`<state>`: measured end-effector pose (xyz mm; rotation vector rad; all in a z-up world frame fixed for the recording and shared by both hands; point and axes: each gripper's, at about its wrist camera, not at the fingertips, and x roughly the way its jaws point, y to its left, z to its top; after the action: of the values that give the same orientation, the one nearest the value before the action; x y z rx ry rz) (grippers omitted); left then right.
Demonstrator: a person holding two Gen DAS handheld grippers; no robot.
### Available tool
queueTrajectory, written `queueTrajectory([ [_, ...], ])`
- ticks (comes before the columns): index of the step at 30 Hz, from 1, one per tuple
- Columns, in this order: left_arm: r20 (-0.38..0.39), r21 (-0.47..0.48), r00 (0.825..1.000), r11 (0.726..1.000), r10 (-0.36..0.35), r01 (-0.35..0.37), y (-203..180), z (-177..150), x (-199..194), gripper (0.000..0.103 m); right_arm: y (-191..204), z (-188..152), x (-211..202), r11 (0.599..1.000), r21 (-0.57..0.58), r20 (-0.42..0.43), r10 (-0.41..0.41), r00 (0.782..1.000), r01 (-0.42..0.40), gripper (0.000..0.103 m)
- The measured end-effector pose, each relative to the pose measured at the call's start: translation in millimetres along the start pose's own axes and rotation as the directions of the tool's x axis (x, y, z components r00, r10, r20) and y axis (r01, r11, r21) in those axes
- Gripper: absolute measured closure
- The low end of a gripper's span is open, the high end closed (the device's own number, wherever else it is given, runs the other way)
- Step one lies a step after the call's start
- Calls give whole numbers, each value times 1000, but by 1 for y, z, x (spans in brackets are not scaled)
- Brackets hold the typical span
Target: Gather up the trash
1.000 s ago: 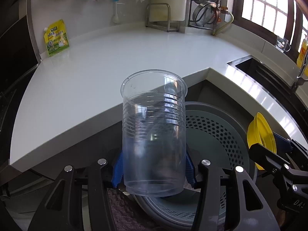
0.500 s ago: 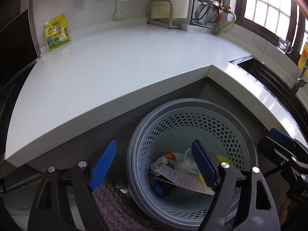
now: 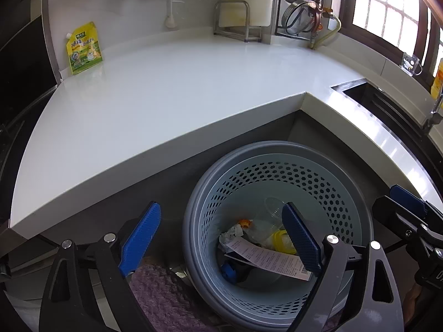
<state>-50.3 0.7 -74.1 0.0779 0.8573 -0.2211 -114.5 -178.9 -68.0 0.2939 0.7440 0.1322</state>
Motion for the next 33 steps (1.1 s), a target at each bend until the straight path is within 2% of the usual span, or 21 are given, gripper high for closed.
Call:
queueTrajectory([
  [15,2,-2,1000,1000,16,-16,1,-2,-2,7,1,-4,4,1000,5,-15,-10,1000,10,26],
  [33,-21,-40,999,998,48,-49,7,-3,2,6,4,-7,11,1000,-15,-32,-16,999,15,26],
])
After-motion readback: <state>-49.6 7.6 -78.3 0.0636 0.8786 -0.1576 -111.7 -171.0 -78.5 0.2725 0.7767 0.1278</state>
